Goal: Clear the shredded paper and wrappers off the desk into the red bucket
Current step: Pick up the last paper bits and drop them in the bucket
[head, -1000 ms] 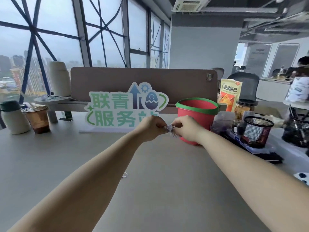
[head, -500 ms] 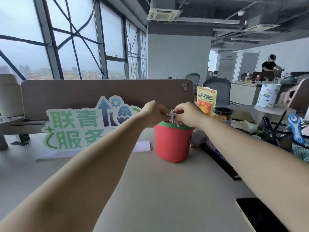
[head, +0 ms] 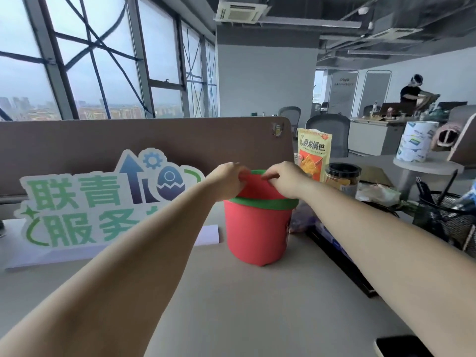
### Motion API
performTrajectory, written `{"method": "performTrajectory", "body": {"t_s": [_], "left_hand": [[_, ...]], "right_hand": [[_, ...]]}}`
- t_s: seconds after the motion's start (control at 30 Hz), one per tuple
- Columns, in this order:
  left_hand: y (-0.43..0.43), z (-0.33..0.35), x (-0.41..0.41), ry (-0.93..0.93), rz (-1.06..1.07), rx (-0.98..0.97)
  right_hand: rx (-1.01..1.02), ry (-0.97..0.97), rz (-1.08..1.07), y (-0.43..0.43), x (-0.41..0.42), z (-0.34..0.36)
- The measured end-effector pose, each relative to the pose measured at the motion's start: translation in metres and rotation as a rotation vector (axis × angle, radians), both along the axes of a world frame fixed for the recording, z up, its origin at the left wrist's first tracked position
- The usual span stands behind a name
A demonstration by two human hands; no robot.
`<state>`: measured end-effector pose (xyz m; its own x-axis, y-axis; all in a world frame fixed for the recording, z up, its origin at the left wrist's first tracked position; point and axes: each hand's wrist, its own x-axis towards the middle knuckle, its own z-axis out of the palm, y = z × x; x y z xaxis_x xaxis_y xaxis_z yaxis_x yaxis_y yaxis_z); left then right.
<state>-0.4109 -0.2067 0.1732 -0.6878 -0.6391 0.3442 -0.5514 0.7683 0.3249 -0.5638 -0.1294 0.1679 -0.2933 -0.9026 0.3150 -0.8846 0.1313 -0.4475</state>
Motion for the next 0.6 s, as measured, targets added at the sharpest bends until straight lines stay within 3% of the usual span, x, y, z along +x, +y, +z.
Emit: {"method": "performTrajectory", "body": {"t_s": [0.17,0.4,0.6], "left_hand": [[0.019,0.004,0.021,-0.032,-0.007,-0.032],[0.057,0.019,0.085,0.094,0.042,0.049],[0.084,-0.043,0.168,0.037,0.187,0.021]], "right_hand": [[0.015,0.044,0.007,0.019,0.014,0.004],[-0.136,0.100,0.060,0.059,0.067,0.012],[-0.034,-0.025,0.185,0.084,0.139,-0.049]]}}
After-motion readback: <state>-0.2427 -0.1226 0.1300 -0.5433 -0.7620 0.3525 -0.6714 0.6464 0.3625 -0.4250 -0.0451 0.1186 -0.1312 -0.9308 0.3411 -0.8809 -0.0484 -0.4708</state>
